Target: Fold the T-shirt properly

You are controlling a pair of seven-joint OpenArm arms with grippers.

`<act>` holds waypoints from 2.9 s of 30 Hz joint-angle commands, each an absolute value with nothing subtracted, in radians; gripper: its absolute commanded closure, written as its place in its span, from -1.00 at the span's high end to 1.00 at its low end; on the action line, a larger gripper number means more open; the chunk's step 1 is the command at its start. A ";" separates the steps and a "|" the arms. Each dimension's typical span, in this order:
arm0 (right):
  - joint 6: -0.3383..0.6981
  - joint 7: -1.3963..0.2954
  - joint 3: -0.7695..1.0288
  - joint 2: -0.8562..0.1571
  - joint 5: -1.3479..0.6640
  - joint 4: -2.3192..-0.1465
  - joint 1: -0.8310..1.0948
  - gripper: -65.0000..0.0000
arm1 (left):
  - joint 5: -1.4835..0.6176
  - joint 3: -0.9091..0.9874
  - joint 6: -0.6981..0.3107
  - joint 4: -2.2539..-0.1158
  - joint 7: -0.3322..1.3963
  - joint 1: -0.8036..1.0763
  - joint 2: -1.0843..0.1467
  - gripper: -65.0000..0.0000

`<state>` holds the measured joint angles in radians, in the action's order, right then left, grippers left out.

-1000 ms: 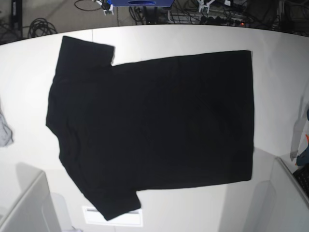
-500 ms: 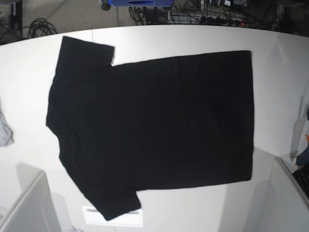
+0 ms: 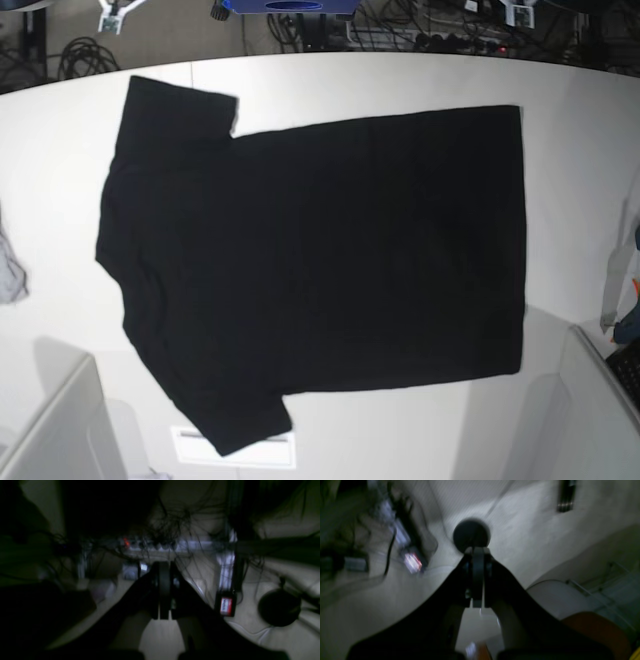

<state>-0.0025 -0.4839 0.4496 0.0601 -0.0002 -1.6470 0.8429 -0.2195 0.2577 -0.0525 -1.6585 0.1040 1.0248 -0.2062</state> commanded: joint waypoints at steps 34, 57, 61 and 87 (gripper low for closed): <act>0.698 -0.966 0.911 0.104 -0.002 -1.732 0.180 0.38 | -0.452 0.417 -0.051 -1.952 0.272 0.903 -0.191 -0.36; 0.698 -1.082 0.903 0.099 -0.131 -1.776 0.160 0.38 | -0.572 0.483 -0.108 -1.870 0.269 0.868 -0.193 0.18; 0.698 -1.079 0.885 0.099 -0.147 -1.721 0.157 0.38 | -0.572 0.483 -0.119 -1.845 0.271 0.855 -0.191 0.18; 0.698 -1.082 0.806 0.088 -0.176 -1.616 0.189 -1.00 | -0.576 0.469 -0.124 -1.684 0.372 0.665 -0.127 0.40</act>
